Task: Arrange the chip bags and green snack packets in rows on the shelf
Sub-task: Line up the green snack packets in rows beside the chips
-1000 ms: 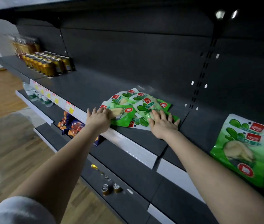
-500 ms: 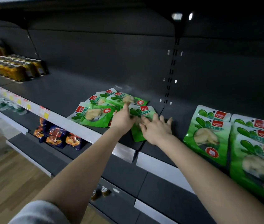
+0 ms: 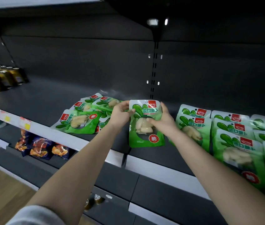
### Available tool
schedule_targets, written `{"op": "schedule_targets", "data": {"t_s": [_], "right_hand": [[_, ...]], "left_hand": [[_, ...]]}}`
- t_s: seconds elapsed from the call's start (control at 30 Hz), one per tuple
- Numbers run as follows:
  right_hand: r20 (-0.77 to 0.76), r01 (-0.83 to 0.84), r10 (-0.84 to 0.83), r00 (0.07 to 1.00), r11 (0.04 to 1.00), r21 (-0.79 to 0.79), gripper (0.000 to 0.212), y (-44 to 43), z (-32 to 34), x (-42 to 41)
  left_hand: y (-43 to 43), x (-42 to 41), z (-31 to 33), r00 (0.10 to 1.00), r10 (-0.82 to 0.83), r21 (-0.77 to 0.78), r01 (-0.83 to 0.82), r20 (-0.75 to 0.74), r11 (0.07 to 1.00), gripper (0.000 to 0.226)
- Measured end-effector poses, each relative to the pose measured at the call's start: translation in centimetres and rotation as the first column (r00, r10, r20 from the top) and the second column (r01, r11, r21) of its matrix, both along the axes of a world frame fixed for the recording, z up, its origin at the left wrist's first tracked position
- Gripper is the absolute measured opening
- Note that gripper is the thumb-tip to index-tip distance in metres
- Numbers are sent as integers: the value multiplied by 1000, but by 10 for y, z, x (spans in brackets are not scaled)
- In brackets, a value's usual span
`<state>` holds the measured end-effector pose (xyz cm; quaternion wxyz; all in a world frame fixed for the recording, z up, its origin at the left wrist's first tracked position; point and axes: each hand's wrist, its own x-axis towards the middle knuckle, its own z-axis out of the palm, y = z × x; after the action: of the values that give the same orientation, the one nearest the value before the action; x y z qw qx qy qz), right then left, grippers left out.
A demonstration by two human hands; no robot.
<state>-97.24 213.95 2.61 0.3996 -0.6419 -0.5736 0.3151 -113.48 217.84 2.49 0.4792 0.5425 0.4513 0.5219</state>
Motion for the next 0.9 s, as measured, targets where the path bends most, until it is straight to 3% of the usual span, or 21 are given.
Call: {"op": "schedule_targets", "data": {"t_s": [0.13,0.5,0.77,0.9], "right_hand": [[-110,30,-30,993,1000,-5,89,-4,-4,16],[-168,113,-111,979,994,2,70,-37,0,82],[-4,298,-298,955,954,31,44,-64,-4,114],[263,376,-428,865,898,227,45,-69,-7,114]], "left_hand": [[-3,12,1,1000,7,4,-7,9,1000,26],[-25,84,-1,994,-80,-12,81,74,997,25],[-31,116,-14,939,-337,-79,332,-64,940,29],[-28,124,-16,925,-327,18,336,-195,942,24]]}}
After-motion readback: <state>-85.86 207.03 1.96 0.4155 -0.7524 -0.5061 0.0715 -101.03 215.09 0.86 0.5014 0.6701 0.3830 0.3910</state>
